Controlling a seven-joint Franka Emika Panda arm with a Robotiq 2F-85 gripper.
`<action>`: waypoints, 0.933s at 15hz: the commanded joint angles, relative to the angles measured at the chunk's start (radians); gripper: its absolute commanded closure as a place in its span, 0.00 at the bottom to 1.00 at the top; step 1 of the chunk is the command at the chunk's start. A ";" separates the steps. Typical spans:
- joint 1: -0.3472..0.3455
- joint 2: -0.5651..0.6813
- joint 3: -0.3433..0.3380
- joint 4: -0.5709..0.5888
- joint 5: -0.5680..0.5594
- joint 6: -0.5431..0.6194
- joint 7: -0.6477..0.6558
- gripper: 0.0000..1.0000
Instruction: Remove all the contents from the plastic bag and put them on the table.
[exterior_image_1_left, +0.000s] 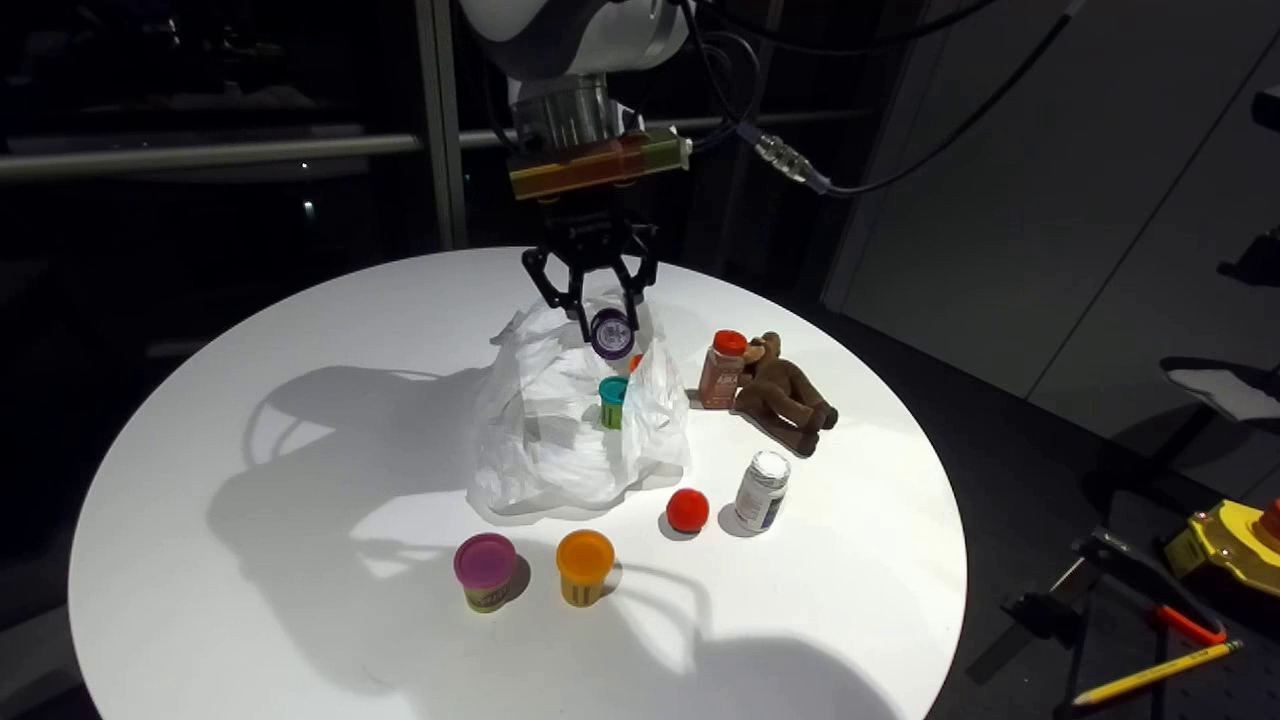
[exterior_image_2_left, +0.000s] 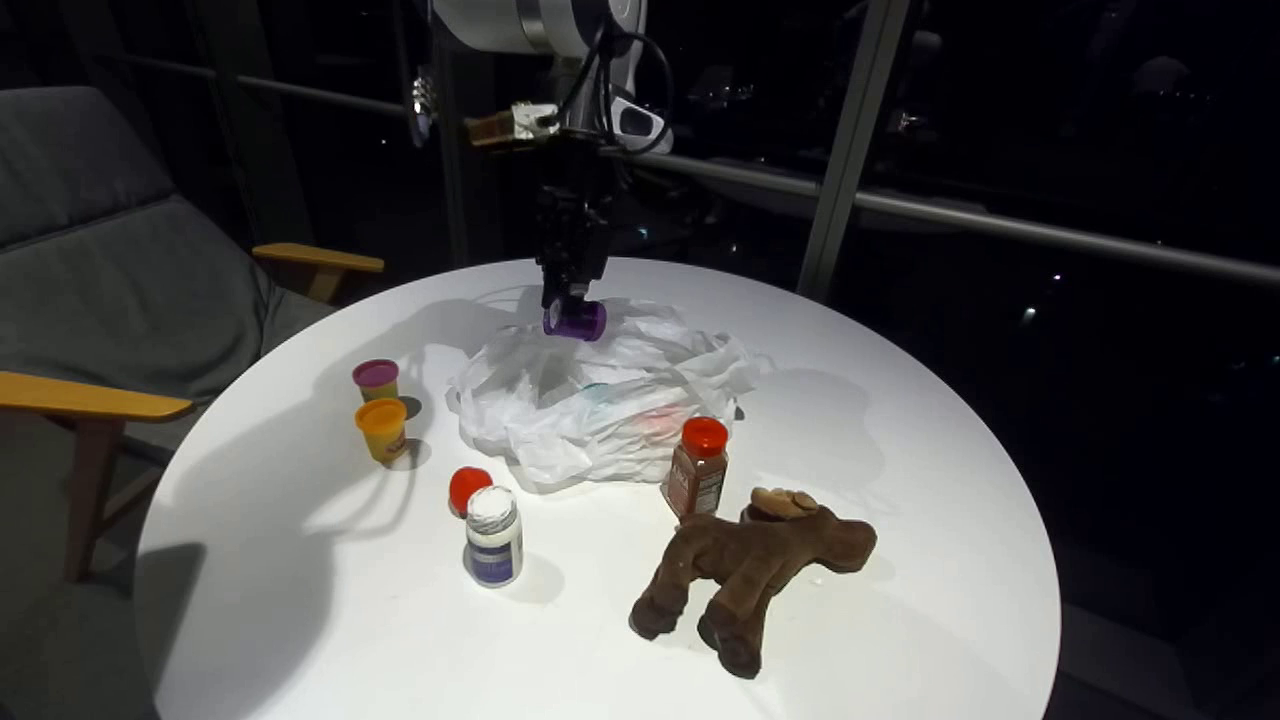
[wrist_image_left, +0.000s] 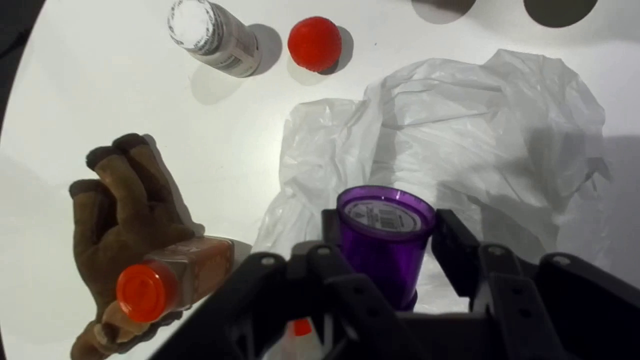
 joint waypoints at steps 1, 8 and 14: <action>0.006 -0.158 -0.025 -0.242 0.003 0.050 0.078 0.75; -0.030 -0.304 -0.053 -0.562 0.001 0.135 0.122 0.75; -0.082 -0.369 -0.057 -0.848 0.019 0.310 0.087 0.75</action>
